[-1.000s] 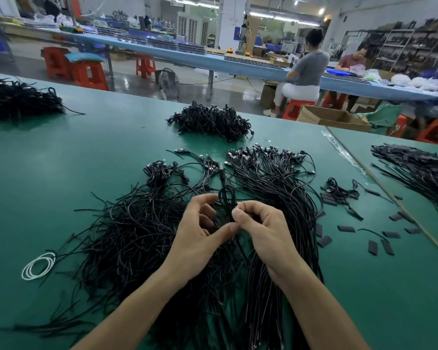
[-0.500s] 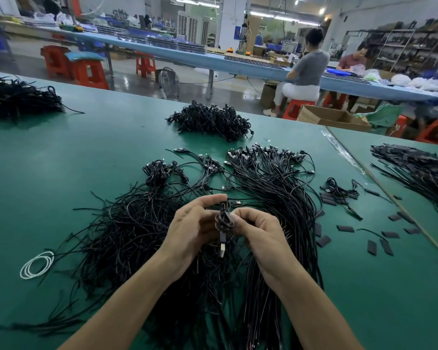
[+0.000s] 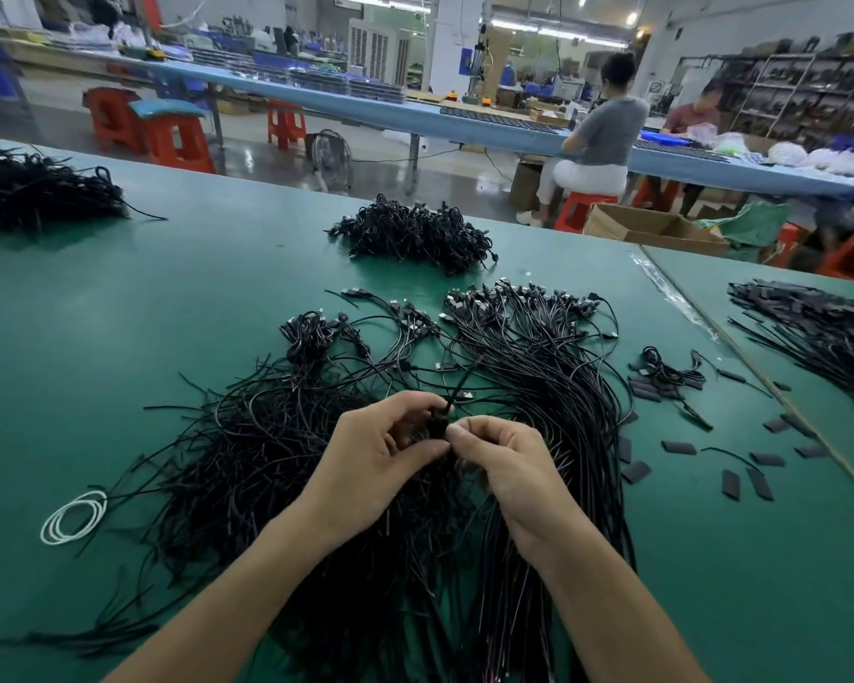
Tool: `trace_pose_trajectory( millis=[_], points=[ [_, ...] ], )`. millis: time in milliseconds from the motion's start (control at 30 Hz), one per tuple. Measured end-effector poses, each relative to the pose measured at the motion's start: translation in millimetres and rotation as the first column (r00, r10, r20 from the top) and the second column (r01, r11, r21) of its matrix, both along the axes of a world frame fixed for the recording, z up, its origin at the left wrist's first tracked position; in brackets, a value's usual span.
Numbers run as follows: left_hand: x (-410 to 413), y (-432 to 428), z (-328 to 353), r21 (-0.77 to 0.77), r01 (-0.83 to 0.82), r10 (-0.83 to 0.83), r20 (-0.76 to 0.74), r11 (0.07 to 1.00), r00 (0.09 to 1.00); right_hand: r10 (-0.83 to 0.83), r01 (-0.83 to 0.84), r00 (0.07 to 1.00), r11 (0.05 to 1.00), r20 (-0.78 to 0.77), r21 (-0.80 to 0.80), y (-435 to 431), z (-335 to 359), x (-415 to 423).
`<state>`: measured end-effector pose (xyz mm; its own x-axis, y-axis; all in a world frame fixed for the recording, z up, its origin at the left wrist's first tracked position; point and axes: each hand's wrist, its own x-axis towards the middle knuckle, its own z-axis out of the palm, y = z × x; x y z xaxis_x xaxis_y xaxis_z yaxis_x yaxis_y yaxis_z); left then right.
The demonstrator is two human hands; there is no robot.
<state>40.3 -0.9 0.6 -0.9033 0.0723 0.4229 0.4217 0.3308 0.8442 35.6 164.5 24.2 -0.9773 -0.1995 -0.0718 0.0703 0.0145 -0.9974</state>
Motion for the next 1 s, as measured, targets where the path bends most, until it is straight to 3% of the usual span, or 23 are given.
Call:
trace_pose_trajectory(
  millis=[200,333,400,567,667,767,867,1000],
  points=[
    [0,-4,-16,-0.254,-0.085,-0.047,-0.474,0.963,0.879,0.072,-0.052,0.988,0.988,0.135,-0.149,-7,3,-1],
    [-2,-8,-23,-0.235,-0.13,-0.038,-0.599,0.963,0.8,0.151,-0.111,0.975,0.967,0.165,-0.231,-13,7,-1],
    [-6,-13,-24,-0.261,-0.141,-0.047,-0.602,0.955,0.797,0.089,-0.066,0.987,0.984,0.132,-0.167,-14,5,-4],
    [-48,-32,-18,-0.285,-0.407,0.21,-0.532,0.868,0.82,-0.109,0.099,0.993,0.975,0.039,0.197,7,-22,-10],
    [-87,-51,-5,-0.356,-0.509,0.389,-0.357,0.784,0.849,-0.164,0.161,0.986,0.906,-0.024,0.391,23,-40,-9],
    [-120,-70,-2,-0.514,-0.49,0.49,-0.147,0.704,0.859,-0.154,0.192,0.981,0.836,-0.116,0.515,31,-49,-11],
    [-139,-88,-8,-0.678,-0.357,0.521,0.044,0.642,0.852,-0.136,0.207,0.977,0.811,-0.167,0.547,34,-51,-16],
    [-140,-94,-17,-0.723,-0.24,0.407,0.062,0.648,0.911,-0.129,0.265,0.959,0.718,-0.252,0.643,30,-51,-30]
  ],
)
